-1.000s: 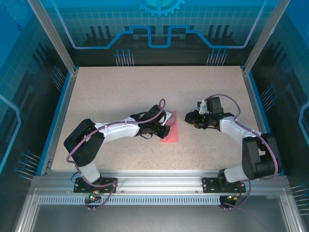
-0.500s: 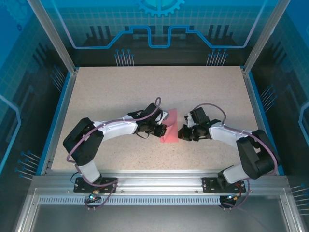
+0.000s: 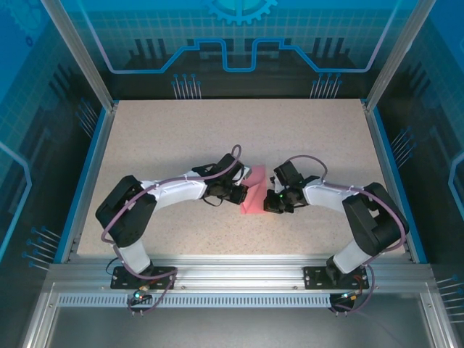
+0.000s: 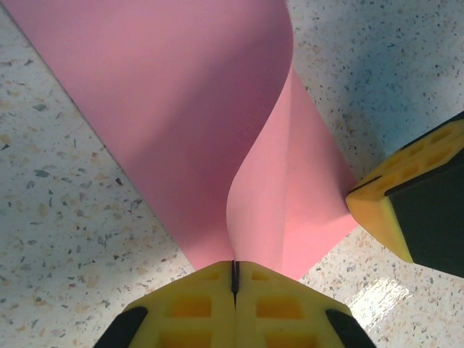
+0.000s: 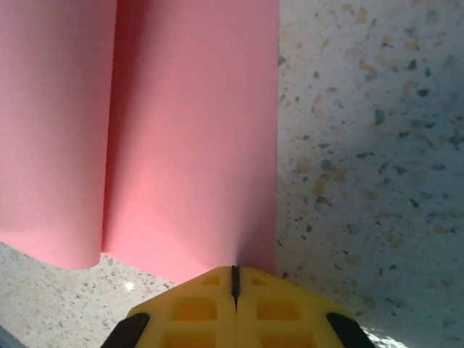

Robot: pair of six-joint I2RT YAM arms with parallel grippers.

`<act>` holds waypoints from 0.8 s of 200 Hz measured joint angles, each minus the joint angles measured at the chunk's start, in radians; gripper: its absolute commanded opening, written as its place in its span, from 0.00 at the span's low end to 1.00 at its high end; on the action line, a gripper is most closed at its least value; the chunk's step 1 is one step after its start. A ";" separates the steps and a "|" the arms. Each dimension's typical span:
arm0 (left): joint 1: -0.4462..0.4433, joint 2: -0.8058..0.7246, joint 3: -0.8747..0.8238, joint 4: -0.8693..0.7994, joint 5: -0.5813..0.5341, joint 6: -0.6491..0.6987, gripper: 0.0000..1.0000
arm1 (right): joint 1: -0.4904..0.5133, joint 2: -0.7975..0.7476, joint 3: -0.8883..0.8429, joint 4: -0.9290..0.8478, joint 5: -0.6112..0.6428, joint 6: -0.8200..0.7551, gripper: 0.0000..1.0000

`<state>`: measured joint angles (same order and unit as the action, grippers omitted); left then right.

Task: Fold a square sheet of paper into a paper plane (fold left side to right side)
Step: Fold the triangle a second time at the center of the table.

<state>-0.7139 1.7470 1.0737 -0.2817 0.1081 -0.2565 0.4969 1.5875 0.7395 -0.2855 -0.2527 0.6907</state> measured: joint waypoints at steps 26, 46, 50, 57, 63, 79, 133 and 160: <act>0.005 0.021 0.023 -0.016 -0.008 0.000 0.00 | 0.002 0.016 0.023 -0.026 0.008 -0.004 0.00; 0.012 0.039 0.043 -0.028 -0.014 0.000 0.00 | 0.003 0.025 0.037 -0.045 0.010 -0.011 0.00; 0.013 0.042 0.046 -0.029 -0.015 0.000 0.00 | 0.003 0.027 0.039 -0.048 0.010 -0.011 0.00; 0.016 0.048 0.050 -0.029 -0.016 0.000 0.00 | 0.004 0.029 0.041 -0.052 0.010 -0.011 0.00; 0.018 0.053 0.052 -0.029 -0.016 0.000 0.00 | 0.005 0.029 0.042 -0.055 0.010 -0.012 0.00; 0.021 0.066 0.057 -0.034 -0.018 0.000 0.00 | 0.006 0.029 0.045 -0.057 0.012 -0.012 0.00; 0.024 0.092 0.079 -0.043 -0.018 0.000 0.00 | 0.008 0.030 0.048 -0.063 0.017 -0.015 0.00; 0.024 0.104 0.089 -0.045 -0.018 0.000 0.00 | 0.008 0.030 0.048 -0.063 0.018 -0.016 0.00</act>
<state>-0.6899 1.8511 1.1629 -0.3264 0.0906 -0.2569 0.5053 1.6173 0.7872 -0.3485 -0.2352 0.6750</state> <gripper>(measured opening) 0.048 0.044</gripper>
